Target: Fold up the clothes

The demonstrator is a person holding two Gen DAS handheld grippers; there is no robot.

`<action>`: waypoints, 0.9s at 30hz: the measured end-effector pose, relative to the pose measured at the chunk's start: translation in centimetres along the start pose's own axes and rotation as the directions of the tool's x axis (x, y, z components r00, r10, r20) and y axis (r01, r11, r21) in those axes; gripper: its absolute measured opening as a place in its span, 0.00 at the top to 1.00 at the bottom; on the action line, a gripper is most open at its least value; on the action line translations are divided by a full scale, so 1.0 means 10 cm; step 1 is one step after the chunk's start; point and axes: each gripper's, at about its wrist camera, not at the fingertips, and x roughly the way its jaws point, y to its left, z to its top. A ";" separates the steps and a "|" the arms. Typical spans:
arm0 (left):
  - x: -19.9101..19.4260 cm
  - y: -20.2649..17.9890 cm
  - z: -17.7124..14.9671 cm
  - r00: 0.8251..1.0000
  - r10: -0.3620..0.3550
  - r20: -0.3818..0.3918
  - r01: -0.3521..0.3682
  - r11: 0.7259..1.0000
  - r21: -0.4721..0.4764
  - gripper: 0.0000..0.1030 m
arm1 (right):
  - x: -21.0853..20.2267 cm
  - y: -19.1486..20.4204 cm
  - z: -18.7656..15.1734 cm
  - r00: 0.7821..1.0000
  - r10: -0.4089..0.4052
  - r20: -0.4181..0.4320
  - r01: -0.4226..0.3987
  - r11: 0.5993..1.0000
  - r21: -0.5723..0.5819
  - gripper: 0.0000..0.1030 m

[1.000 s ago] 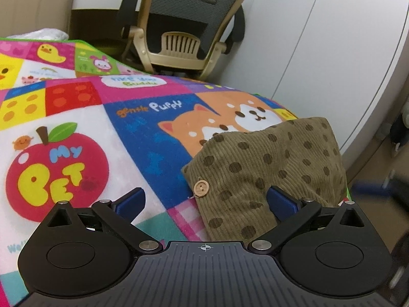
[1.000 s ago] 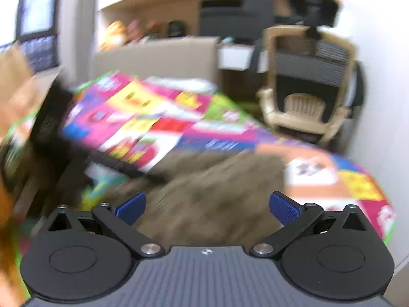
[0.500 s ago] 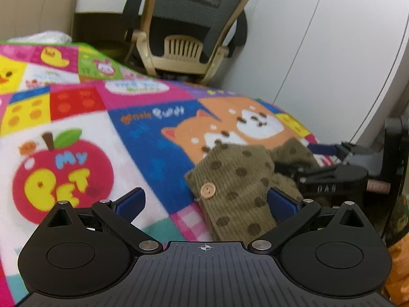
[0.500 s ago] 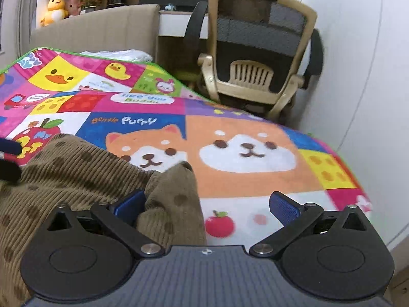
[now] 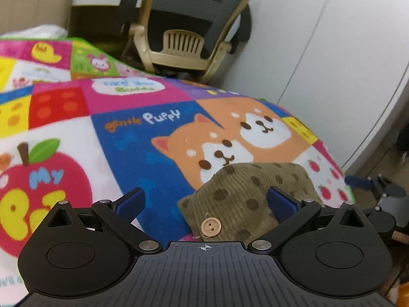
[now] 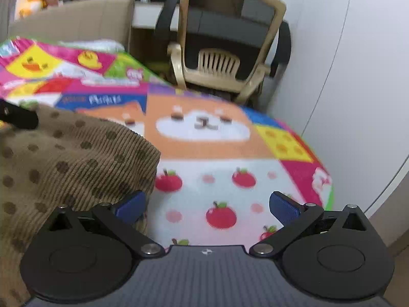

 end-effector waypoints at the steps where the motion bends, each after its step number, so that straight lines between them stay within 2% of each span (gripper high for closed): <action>1: -0.05 0.01 0.00 1.000 0.000 0.001 0.000 1.000 -0.009 0.00 | -0.10 -0.02 0.01 0.999 0.045 0.021 -0.046 0.999 0.021 0.00; 3: -0.15 0.03 -0.04 1.000 -0.019 -0.009 0.018 0.999 -0.035 0.00 | -0.28 -0.07 0.00 0.985 0.165 0.055 -0.169 0.983 0.073 0.00; 5: -0.27 0.05 -0.12 0.998 -0.059 -0.032 0.057 0.996 -0.072 0.00 | -0.30 -0.04 -0.04 0.967 0.251 0.034 -0.253 0.964 0.085 0.00; 8: -0.37 0.10 -0.29 0.986 -0.148 -0.081 0.133 0.977 -0.169 0.00 | -0.14 0.06 -0.18 0.974 0.218 -0.060 -0.215 0.976 0.043 0.00; 9: -0.37 0.12 -0.34 0.979 -0.180 -0.096 0.157 0.965 -0.210 0.00 | -0.09 -0.01 -0.20 0.965 0.250 -0.078 -0.241 0.965 0.107 0.00; 10: -0.37 0.14 -0.40 0.970 -0.219 -0.110 0.186 0.950 -0.252 0.01 | -0.06 -0.11 -0.21 0.950 0.299 -0.084 -0.279 0.940 0.196 0.00; 12: -0.36 0.15 -0.50 0.948 -0.291 -0.132 0.238 0.918 -0.316 0.01 | 0.00 -0.31 -0.22 0.913 0.401 -0.076 -0.347 0.861 0.371 0.00; 14: -0.34 0.09 -0.57 0.934 -0.327 -0.147 0.270 0.911 -0.312 0.01 | 0.05 -0.39 -0.24 0.897 0.439 -0.060 -0.371 0.819 0.438 0.02; 17: -0.29 -0.02 -0.60 0.934 -0.322 -0.152 0.275 0.924 -0.265 0.02 | 0.07 -0.28 -0.19 0.893 0.444 -0.077 -0.382 0.837 0.393 0.12; 18: -0.27 -0.04 -0.59 0.933 -0.327 -0.152 0.280 0.923 -0.265 0.10 | 0.07 -0.23 -0.17 0.890 0.448 -0.083 -0.389 0.842 0.374 0.13; 19: -0.24 -0.07 -0.59 0.928 -0.339 -0.154 0.290 0.918 -0.272 0.23 | 0.09 -0.17 -0.13 0.885 0.457 -0.087 -0.400 0.842 0.362 0.15; 22: -0.20 -0.10 -0.56 0.928 -0.339 -0.155 0.292 0.919 -0.265 0.26 | 0.20 0.03 0.02 0.862 0.499 -0.091 -0.443 0.828 0.344 0.24; 25: -0.19 -0.04 -0.51 0.930 -0.335 -0.150 0.291 0.922 -0.256 0.32 | 0.36 0.33 0.30 0.863 0.497 -0.086 -0.457 0.843 0.283 0.28; 27: -0.21 0.06 -0.42 0.946 -0.298 -0.125 0.262 0.934 -0.241 0.33 | 0.51 0.55 0.52 0.864 0.498 -0.072 -0.470 0.850 0.240 0.30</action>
